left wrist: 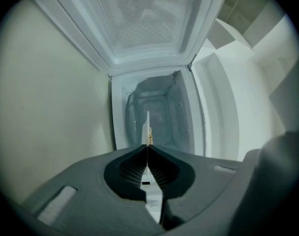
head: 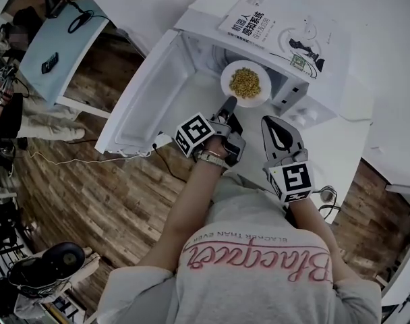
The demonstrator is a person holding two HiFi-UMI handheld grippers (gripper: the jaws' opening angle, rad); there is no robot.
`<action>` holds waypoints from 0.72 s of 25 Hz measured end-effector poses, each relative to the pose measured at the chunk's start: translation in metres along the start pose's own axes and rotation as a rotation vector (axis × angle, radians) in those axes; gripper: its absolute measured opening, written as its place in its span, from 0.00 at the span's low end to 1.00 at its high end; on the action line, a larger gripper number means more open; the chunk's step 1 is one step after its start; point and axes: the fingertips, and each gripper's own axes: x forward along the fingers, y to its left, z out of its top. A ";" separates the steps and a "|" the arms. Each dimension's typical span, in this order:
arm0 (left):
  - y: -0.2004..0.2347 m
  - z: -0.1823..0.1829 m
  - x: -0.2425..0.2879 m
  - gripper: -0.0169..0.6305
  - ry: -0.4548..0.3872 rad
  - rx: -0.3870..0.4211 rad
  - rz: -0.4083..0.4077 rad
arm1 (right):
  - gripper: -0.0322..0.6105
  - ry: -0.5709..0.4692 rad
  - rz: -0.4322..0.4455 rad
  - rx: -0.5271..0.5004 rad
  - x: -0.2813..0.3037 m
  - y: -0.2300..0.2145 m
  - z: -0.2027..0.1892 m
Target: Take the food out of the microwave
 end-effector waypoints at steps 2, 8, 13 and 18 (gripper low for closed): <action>-0.004 -0.006 -0.009 0.04 -0.016 -0.015 -0.004 | 0.06 -0.011 0.005 -0.002 -0.008 -0.001 0.006; -0.023 -0.012 -0.034 0.04 -0.088 -0.055 -0.033 | 0.06 -0.020 0.034 -0.001 -0.026 -0.001 0.017; -0.042 -0.017 -0.053 0.04 -0.126 -0.049 -0.058 | 0.06 -0.028 0.051 -0.006 -0.035 0.003 0.023; -0.056 -0.023 -0.064 0.04 -0.153 -0.038 -0.073 | 0.06 -0.028 0.060 -0.018 -0.043 0.006 0.027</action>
